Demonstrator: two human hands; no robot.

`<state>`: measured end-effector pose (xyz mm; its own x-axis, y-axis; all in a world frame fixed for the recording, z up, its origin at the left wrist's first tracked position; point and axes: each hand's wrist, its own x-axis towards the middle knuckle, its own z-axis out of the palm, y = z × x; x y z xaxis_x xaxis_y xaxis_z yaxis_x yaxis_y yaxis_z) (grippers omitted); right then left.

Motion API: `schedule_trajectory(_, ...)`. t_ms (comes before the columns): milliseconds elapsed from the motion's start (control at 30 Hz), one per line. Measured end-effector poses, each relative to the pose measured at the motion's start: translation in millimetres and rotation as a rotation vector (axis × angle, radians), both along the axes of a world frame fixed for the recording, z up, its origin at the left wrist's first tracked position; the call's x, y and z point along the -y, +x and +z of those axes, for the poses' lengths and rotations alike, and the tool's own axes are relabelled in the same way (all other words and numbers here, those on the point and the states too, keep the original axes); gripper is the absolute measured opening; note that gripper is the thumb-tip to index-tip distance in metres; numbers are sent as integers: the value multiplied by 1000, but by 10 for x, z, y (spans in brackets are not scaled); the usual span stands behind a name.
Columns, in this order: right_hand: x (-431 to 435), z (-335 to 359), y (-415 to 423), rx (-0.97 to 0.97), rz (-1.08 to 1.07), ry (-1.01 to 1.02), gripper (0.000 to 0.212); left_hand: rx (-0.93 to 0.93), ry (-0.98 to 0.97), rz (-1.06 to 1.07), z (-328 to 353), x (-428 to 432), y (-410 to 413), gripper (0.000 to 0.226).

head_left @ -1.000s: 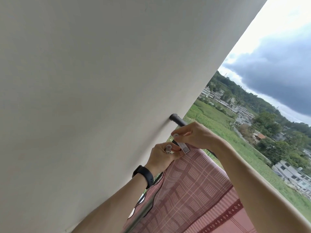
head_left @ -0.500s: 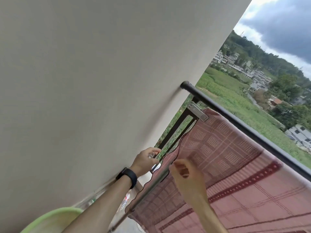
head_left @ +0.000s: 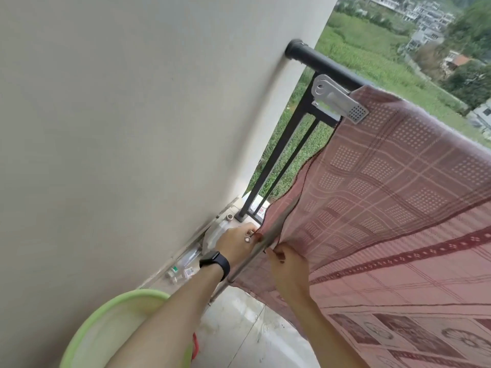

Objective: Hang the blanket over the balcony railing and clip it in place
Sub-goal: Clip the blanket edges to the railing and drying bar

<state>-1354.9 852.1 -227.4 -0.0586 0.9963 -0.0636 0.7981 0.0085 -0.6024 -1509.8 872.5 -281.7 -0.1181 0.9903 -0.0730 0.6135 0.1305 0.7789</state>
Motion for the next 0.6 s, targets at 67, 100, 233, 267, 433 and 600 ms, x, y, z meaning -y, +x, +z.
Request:
schedule_trajectory(67,229,-115,-2,-83,-32,-37,22,25,44,92,-129,209,24,21)
schedule_trajectory(100,336,-153,-43,-107,-30,-73,23,36,83,127,-161,304,39,23)
schedule_trajectory(233,282,-115,-385,-156,-46,-133,35,129,141,257,-125,408,20,18)
schedule_trajectory(267,187,-77,-448,-158,-58,-135,34,148,135,270,-120,384,-17,14)
schedule_trajectory(433,-40,20,-379,-204,41,-172,32,291,-22,139,-127,308,-113,19)
schedule_trajectory(600,-160,-26,-306,-161,36,-205,31,331,-41,83,-300,275,-30,27)
